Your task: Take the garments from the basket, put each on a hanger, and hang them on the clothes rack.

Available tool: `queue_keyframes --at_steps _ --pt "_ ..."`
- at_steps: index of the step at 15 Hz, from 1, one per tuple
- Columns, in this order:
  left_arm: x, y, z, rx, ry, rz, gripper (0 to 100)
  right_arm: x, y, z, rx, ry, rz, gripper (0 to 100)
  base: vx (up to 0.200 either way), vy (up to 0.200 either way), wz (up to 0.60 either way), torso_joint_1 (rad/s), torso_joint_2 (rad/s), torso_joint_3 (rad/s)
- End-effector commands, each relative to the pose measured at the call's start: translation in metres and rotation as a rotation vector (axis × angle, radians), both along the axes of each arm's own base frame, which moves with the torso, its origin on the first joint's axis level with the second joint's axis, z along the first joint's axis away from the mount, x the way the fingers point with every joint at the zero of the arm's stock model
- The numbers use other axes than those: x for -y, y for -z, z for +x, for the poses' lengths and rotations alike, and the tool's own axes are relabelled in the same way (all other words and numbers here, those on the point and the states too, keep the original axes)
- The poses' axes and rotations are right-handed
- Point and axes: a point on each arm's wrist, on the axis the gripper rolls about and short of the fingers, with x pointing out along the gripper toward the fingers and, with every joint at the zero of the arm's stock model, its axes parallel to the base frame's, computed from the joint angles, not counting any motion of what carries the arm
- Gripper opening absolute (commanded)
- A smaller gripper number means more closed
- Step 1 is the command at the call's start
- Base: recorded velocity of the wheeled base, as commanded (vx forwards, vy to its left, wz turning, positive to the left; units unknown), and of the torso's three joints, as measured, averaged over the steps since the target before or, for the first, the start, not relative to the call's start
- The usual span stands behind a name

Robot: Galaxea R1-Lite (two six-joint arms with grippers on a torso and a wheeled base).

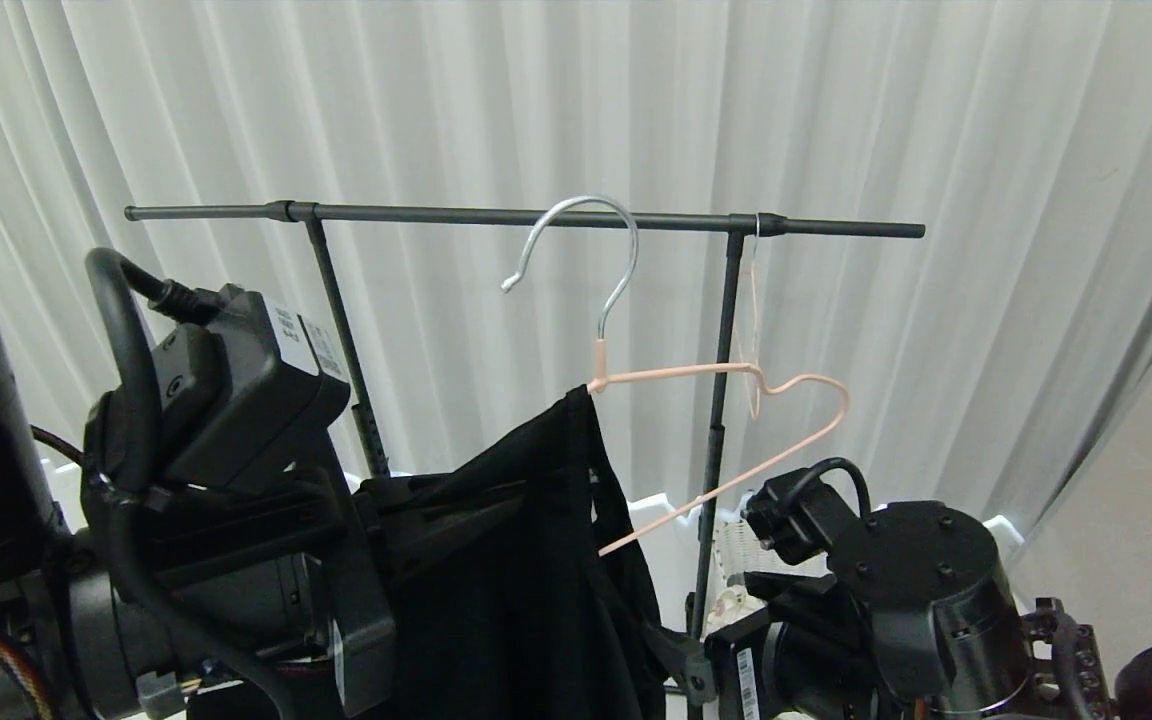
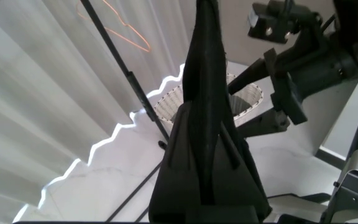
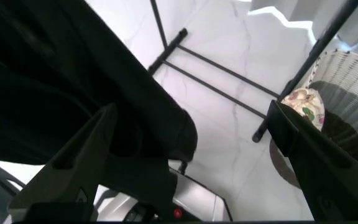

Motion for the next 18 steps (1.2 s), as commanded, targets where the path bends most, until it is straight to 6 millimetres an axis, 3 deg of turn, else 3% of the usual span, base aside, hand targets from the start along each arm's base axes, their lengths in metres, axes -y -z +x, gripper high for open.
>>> queue_keyframes --at_steps 1,6,13,18 --pt "0.000 -0.001 -0.001 0.002 0.003 -0.002 0 -0.001 0.007 0.001 -0.012 0.004 -0.024 100 0.000 0.000 0.00 0.000 0.00 0.000" --pt "-0.002 -0.003 -0.003 0.011 0.006 -0.011 0 0.001 0.018 0.006 -0.008 0.061 -0.071 100 0.000 0.000 0.00 0.000 0.00 0.000" --pt "-0.001 -0.002 -0.003 0.009 0.006 -0.008 0 -0.003 0.013 0.007 0.009 0.051 -0.045 100 0.000 0.000 0.00 0.000 0.00 0.000" --pt "0.000 -0.001 -0.002 0.005 0.006 -0.004 0 -0.011 0.010 -0.005 0.018 0.000 -0.027 100 0.000 0.000 0.00 0.000 0.00 0.000"
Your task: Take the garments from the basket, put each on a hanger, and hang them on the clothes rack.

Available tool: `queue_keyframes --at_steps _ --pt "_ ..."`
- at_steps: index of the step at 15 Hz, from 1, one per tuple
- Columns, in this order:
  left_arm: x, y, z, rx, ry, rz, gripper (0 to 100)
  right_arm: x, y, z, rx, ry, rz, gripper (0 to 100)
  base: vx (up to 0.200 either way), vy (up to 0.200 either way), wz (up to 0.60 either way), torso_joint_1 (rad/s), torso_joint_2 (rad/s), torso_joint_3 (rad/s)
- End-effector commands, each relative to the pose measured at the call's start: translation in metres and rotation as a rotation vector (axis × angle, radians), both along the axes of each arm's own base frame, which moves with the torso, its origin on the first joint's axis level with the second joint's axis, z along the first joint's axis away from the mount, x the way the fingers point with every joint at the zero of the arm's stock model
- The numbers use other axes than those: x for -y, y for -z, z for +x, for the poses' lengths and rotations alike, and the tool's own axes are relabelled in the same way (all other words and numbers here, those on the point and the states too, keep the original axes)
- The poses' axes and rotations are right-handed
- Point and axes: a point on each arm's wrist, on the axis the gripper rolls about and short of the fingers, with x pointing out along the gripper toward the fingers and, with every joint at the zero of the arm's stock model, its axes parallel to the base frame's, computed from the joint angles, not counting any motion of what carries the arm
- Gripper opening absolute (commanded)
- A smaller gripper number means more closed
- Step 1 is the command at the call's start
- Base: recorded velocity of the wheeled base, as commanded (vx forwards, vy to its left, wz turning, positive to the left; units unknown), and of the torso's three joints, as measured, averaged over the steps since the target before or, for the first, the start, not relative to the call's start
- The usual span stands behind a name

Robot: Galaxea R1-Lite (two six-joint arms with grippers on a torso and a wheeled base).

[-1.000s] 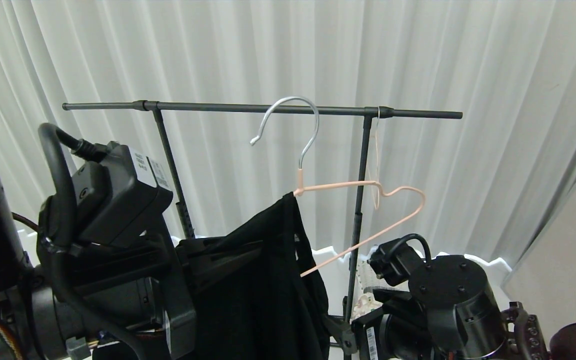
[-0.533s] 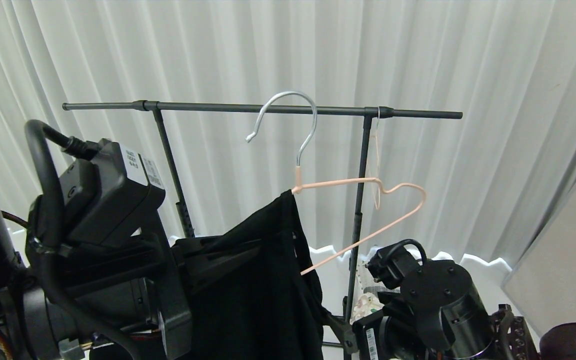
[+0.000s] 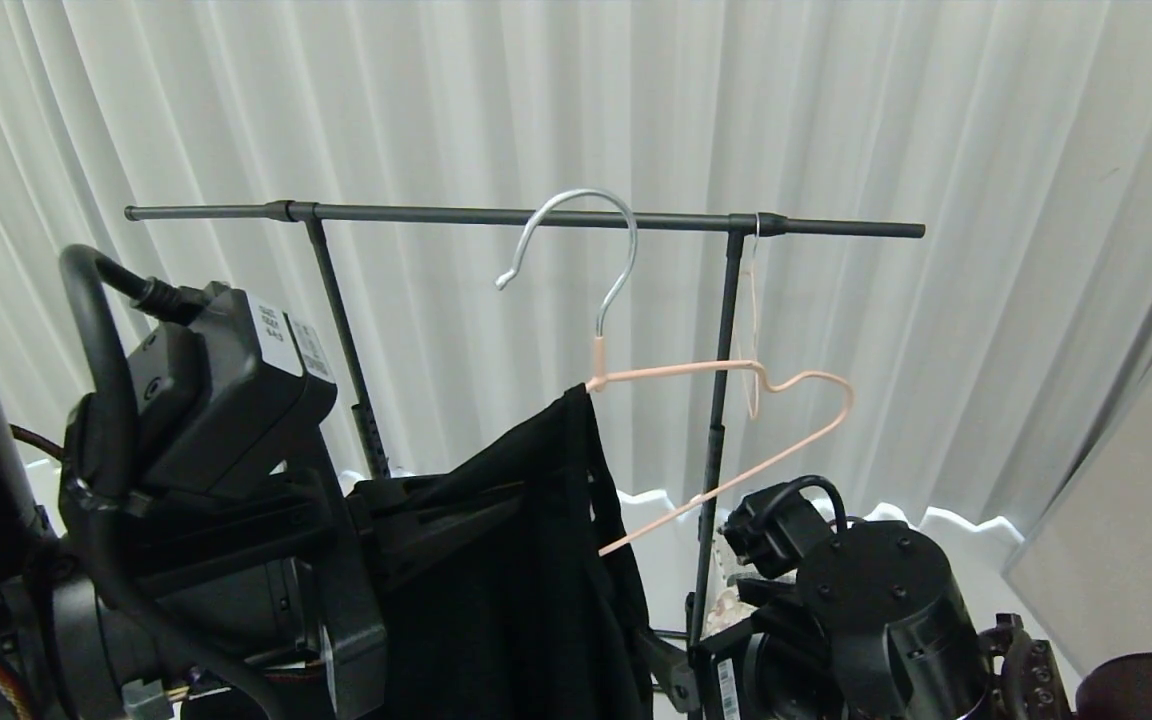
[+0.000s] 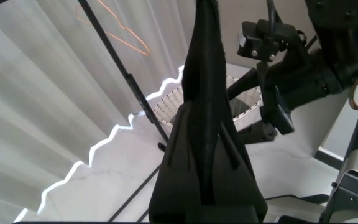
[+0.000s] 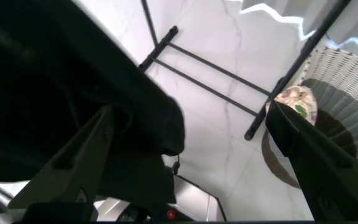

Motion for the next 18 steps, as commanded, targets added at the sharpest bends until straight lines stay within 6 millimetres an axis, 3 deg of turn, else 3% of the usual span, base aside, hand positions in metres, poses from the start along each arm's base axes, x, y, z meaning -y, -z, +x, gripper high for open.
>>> queue_keyframes --at_steps 1,6,13,18 --pt "0.000 -0.001 0.000 0.002 0.001 -0.001 0 -0.003 0.001 -0.004 -0.001 -0.016 -0.004 100 0.000 0.000 0.00 0.000 0.00 0.000" --pt "-0.002 -0.002 -0.001 0.009 -0.007 -0.007 0 0.004 0.010 0.009 0.016 0.094 -0.062 100 0.000 0.000 0.00 0.000 0.00 0.000" --pt "-0.006 0.003 0.000 0.004 -0.042 0.011 0 0.064 -0.010 0.059 0.113 0.332 -0.142 100 0.000 0.000 0.00 0.000 0.00 0.000" --pt "-0.031 0.031 -0.007 -0.026 -0.089 0.084 0 0.093 -0.027 0.079 0.158 0.400 -0.144 100 0.000 0.000 0.00 0.000 0.00 0.000"
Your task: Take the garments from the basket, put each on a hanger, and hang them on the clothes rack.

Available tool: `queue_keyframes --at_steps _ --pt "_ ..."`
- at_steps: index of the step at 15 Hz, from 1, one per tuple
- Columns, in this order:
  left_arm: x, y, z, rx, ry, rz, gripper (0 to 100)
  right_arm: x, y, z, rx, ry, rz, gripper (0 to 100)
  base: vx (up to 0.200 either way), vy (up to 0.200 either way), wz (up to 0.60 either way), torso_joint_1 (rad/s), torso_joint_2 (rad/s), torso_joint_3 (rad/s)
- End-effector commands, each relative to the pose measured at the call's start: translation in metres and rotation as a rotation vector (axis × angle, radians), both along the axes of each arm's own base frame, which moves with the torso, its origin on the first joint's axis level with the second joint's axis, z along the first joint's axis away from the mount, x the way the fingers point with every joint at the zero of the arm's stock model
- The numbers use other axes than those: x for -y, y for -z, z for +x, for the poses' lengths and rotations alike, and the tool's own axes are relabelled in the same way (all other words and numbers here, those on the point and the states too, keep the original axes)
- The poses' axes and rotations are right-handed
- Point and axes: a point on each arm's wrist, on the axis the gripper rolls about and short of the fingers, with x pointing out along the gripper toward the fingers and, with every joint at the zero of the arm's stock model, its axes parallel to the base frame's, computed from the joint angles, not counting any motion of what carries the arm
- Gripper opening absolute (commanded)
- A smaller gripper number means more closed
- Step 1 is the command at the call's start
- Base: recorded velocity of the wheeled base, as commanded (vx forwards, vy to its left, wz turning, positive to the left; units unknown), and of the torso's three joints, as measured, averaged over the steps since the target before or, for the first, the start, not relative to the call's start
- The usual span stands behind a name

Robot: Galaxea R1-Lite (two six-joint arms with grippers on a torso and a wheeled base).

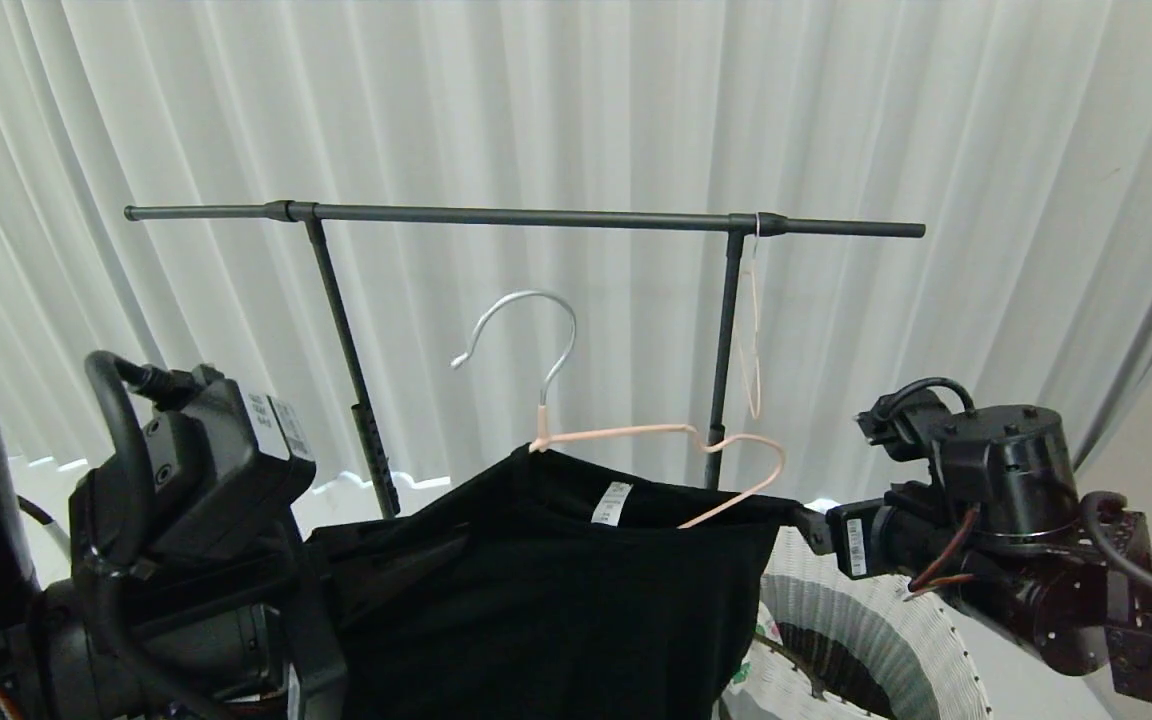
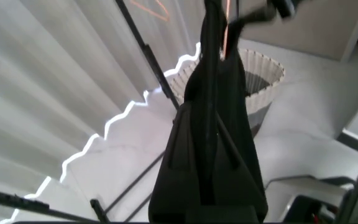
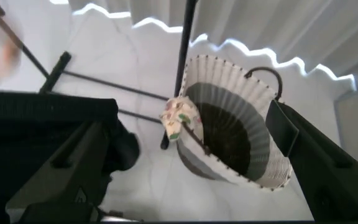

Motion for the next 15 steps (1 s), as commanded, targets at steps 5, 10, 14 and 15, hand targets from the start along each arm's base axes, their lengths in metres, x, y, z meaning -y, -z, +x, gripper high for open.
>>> queue_keyframes --at_steps 5,10,14,15 --pt "-0.003 0.016 -0.005 -0.054 0.046 0.022 0 0.012 -0.038 0.016 0.106 -0.023 0.064 100 0.000 0.000 0.00 0.000 0.00 0.000" --pt "0.005 0.029 0.008 -0.115 0.035 0.067 0 0.019 -0.085 0.008 0.133 -0.145 0.138 100 0.000 0.000 0.00 0.000 0.00 0.000" --pt "0.006 0.031 0.011 -0.126 0.031 0.073 0 0.026 -0.120 -0.003 0.127 -0.239 0.178 100 0.000 0.000 0.00 0.000 0.00 0.000" --pt "0.006 0.030 0.012 -0.123 0.025 0.069 0 0.030 -0.128 -0.008 0.119 -0.271 0.182 100 0.000 0.000 0.00 0.000 0.00 0.000"
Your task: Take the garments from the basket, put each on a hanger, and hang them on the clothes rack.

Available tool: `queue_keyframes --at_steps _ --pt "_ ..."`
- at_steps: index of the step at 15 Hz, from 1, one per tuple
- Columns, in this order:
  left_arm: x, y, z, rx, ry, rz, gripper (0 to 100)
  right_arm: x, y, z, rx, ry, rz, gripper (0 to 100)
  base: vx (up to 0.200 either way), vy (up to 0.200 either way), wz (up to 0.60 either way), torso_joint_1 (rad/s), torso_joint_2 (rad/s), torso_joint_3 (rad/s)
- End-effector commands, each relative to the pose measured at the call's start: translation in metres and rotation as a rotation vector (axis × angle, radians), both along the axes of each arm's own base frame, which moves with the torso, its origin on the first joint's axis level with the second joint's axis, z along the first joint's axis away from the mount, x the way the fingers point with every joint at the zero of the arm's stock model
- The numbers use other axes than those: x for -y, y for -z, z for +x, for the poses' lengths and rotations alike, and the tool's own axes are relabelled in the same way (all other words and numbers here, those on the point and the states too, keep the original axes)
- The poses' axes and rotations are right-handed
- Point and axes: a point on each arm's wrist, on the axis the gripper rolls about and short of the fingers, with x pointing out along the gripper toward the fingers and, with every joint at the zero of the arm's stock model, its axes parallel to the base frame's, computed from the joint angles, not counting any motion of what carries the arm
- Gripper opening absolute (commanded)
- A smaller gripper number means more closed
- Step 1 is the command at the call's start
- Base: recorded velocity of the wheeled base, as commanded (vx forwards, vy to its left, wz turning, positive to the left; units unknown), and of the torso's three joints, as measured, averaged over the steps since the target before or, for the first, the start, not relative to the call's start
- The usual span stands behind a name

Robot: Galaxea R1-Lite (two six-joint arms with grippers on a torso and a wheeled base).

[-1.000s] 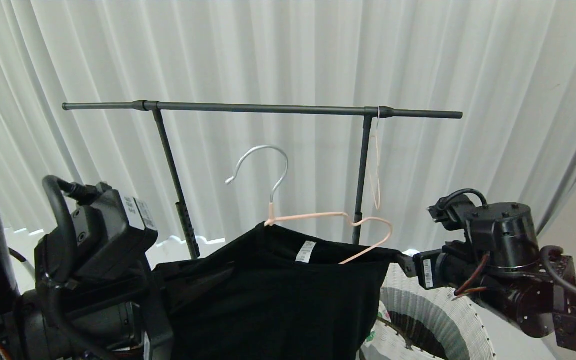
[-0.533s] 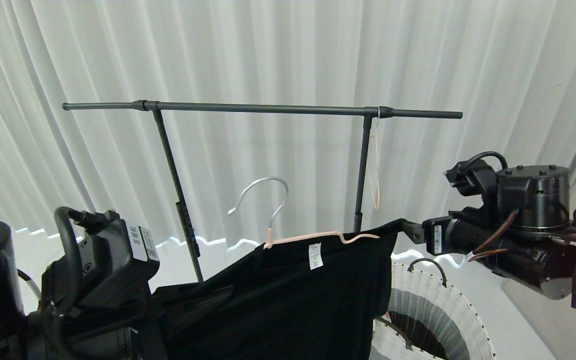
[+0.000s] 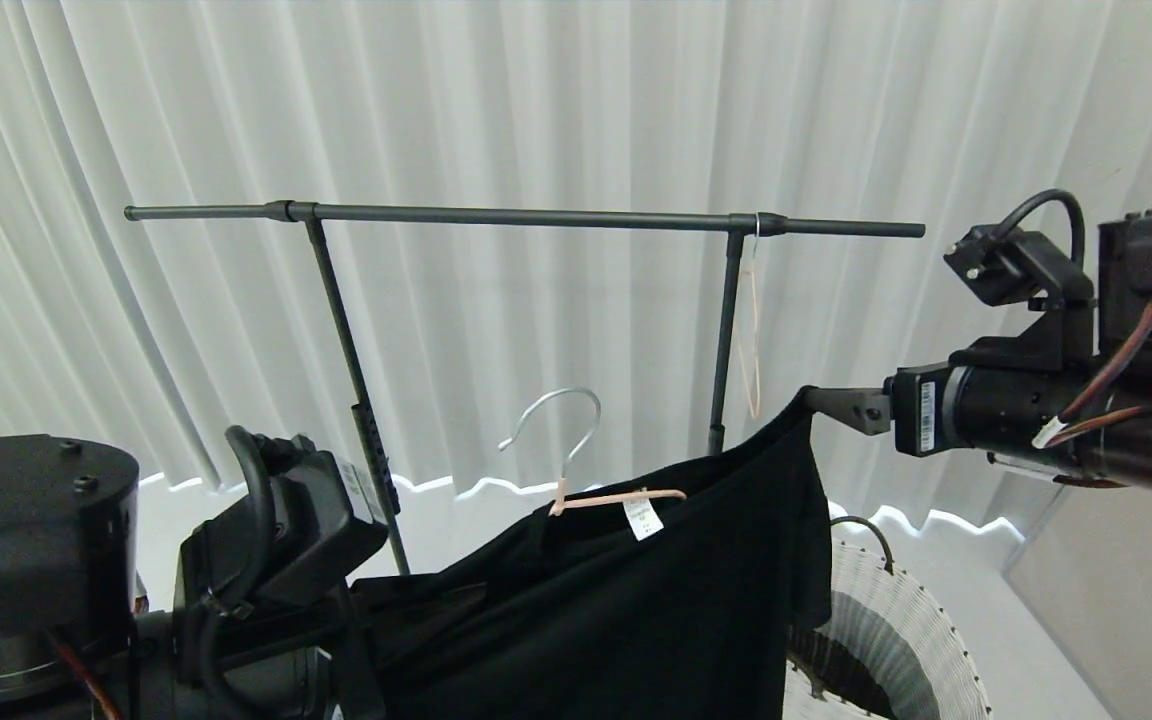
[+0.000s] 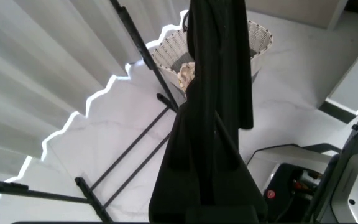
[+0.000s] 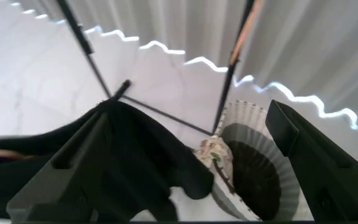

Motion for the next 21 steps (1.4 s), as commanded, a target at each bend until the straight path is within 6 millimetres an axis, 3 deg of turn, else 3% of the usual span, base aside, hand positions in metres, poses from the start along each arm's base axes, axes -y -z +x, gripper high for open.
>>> queue_keyframes --at_steps 1,6,9,13,15,21 --pt "0.001 -0.001 0.003 -0.001 -0.006 -0.001 0 0.010 -0.029 -0.014 0.040 -0.053 0.040 100 0.000 0.000 0.00 0.000 0.00 0.000" --pt "0.003 -0.010 0.005 0.058 0.002 -0.048 0 0.022 -0.056 -0.028 -0.045 -0.207 0.003 100 0.000 0.000 0.00 0.000 0.00 0.000" --pt "0.004 -0.012 0.001 0.067 0.021 -0.055 0 0.020 -0.055 -0.031 -0.015 -0.329 -0.077 100 0.000 0.000 0.00 0.000 0.00 0.000" --pt "0.014 -0.016 -0.007 0.077 0.089 -0.067 0 0.000 -0.046 -0.057 -0.016 -0.668 -0.223 100 0.000 0.000 0.00 0.000 0.00 0.000" --pt "0.022 -0.020 -0.011 0.086 0.137 -0.076 0 -0.028 -0.034 -0.066 -0.028 -0.817 -0.282 100 0.000 0.000 0.00 0.000 0.00 0.000" --pt "0.028 -0.021 -0.017 0.088 0.183 -0.078 0 -0.062 -0.008 -0.058 -0.034 -0.952 -0.396 100 0.000 0.000 0.00 0.000 0.00 0.000"
